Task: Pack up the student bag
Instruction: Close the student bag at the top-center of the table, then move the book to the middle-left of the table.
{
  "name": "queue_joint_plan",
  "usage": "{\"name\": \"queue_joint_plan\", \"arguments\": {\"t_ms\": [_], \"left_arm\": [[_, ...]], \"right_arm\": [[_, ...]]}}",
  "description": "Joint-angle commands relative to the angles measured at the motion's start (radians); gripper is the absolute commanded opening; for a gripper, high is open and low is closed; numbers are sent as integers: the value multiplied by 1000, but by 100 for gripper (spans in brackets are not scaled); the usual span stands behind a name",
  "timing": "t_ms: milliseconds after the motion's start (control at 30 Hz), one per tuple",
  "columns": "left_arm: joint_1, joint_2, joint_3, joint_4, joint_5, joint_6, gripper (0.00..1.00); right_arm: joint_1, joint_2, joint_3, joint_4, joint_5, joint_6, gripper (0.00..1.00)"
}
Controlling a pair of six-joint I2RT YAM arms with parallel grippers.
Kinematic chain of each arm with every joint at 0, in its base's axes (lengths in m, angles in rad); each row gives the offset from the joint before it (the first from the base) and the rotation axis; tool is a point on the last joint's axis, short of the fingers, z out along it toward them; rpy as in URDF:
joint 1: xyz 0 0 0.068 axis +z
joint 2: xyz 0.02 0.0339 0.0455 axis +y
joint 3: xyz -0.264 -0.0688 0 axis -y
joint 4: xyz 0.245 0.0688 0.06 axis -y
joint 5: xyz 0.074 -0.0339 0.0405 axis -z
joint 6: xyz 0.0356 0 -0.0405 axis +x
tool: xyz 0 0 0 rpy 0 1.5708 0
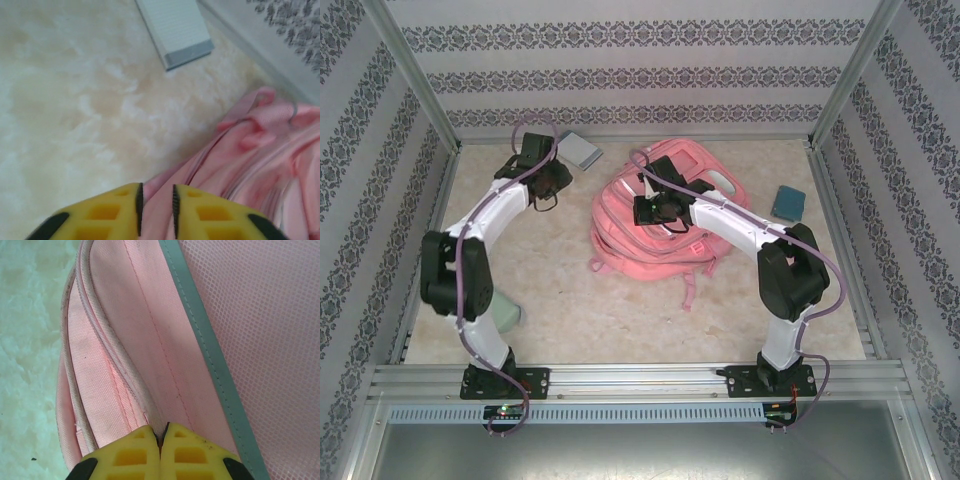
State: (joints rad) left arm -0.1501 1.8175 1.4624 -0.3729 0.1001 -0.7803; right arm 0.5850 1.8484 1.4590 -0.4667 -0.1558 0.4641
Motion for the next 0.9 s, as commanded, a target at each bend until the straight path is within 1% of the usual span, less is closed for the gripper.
{"name": "queue_joint_plan", "arguments": {"t_ms": [0,33,167,367,467,533,667,733,800,867], "left_arm": [[18,117,117,130,60,-9,2],[19,156,150,142,59,-19,0],[27,325,301,207,87,-73,0],[42,560,538,252,109,-206,0],[52,666,649,280,140,-277,0],[54,729,722,294,150,-303,0],[57,861,900,226,131,-356,0],[58,920,983,145,94,-376,0],[64,964,1057,2,45,-406,1],[73,978,1061,-68,44,-433,0]], "right_arm": [[1,-26,-17,-20,45,5,0],[2,-26,-20,-17,44,5,0],[17,-26,-25,-15,49,7,0],[35,-24,-23,-17,57,22,0],[45,-26,-23,-16,63,29,0],[54,-27,-23,-16,66,35,0],[68,-30,-25,-19,80,50,0],[74,-34,-28,-23,88,55,0],[78,-37,-31,-26,91,54,0],[79,-38,-31,-35,101,49,0]]}}
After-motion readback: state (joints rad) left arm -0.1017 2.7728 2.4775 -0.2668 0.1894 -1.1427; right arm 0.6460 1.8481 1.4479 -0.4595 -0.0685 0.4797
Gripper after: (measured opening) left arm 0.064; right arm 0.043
